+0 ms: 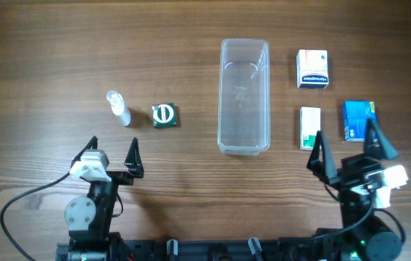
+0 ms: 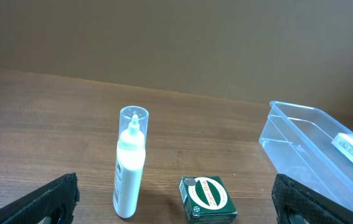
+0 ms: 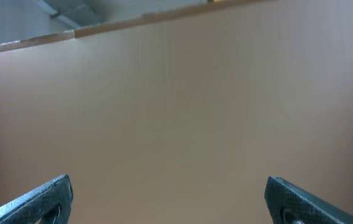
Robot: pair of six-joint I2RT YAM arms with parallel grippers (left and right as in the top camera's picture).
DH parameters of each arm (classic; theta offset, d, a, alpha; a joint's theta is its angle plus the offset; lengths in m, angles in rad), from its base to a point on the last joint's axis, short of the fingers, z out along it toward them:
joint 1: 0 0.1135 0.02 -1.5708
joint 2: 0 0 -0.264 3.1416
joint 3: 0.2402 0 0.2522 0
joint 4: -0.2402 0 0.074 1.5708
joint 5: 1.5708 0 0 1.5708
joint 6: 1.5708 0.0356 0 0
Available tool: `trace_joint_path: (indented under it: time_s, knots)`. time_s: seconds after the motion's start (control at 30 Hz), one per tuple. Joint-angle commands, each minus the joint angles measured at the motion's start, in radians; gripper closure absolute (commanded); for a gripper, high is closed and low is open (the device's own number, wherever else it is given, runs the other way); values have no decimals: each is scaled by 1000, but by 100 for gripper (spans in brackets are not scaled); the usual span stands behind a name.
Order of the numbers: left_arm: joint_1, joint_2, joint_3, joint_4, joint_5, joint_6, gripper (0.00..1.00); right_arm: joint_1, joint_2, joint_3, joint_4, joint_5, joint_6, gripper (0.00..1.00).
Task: Pack container
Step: 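Grasp the white Hansaplast box with the right gripper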
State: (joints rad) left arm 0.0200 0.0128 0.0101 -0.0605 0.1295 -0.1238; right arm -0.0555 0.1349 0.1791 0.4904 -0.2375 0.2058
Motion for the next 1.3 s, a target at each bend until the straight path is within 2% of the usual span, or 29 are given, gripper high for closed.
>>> trace_joint_path:
  time_s: [0.0, 0.07, 0.17, 0.3, 0.47, 0.77, 0.87, 1.0, 1.27]
  knots:
    - [7, -5, -5, -4, 4, 15, 0, 2, 238, 253, -97, -27, -153, 0]
    - [7, -5, -5, -4, 4, 15, 0, 2, 410, 425, -204, -27, -191, 0]
    - [7, -5, -5, -4, 4, 15, 0, 2, 673, 731, -457, -27, -257, 0]
    - [7, -5, -5, -4, 4, 15, 0, 2, 1094, 1263, -992, -27, -352, 0]
    - [7, -5, -5, -4, 4, 15, 0, 2, 1501, 1703, -1423, -27, -363, 0]
    - [7, -5, -5, -4, 4, 15, 0, 2, 1843, 1728, -1418, -20, -337, 0]
    - [7, -5, -5, -4, 4, 15, 0, 2, 1935, 1728, -1423, 70, -308, 0]
    - [7, -5, -5, -4, 4, 15, 0, 2, 2010, 1727, -1431, 245, -231, 0]
    - [7, -5, -5, -4, 4, 15, 0, 2, 2072, 1726, -1406, 291, -232, 0]
